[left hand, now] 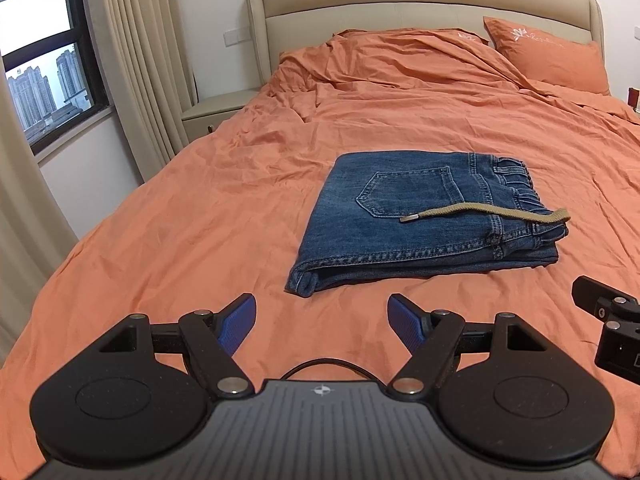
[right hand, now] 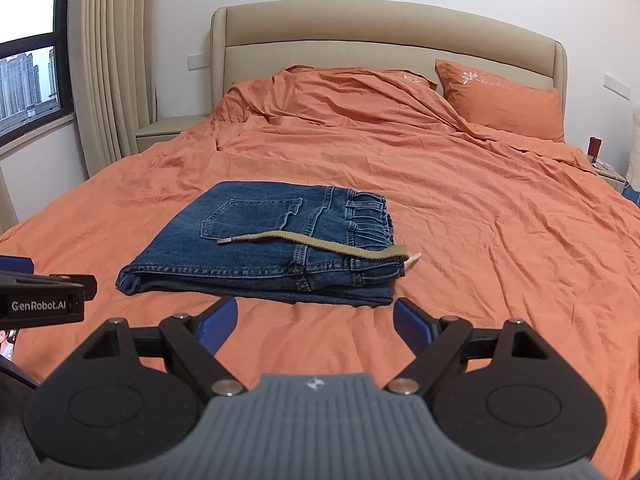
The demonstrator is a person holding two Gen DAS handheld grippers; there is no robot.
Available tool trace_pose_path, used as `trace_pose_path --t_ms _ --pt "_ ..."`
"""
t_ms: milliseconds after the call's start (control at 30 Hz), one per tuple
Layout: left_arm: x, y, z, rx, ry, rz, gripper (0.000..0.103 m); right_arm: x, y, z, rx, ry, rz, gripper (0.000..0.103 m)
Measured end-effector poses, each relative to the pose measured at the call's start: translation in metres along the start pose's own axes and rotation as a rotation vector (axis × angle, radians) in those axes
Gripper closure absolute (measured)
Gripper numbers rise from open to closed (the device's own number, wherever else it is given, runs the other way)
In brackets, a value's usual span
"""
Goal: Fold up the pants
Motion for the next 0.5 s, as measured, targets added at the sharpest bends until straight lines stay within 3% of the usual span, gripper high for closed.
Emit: trace_pose_path --t_ms 500 --pt "-0.0009 -0.0027 0.0007 0.025 -0.01 -0.011 0.015 -0.002 -0.001 -0.0008 0.001 -0.002 -0.003 0.022"
Point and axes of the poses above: each gripper's, at about its wrist camera, not at the fingertips, and x roughly the way its jaws point, y to its left, z to its top, the point moved 1 cm from there along x, roughly the way its jaws point, and after that the axes turned 11 degrees about -y, right-handed, at the moved point
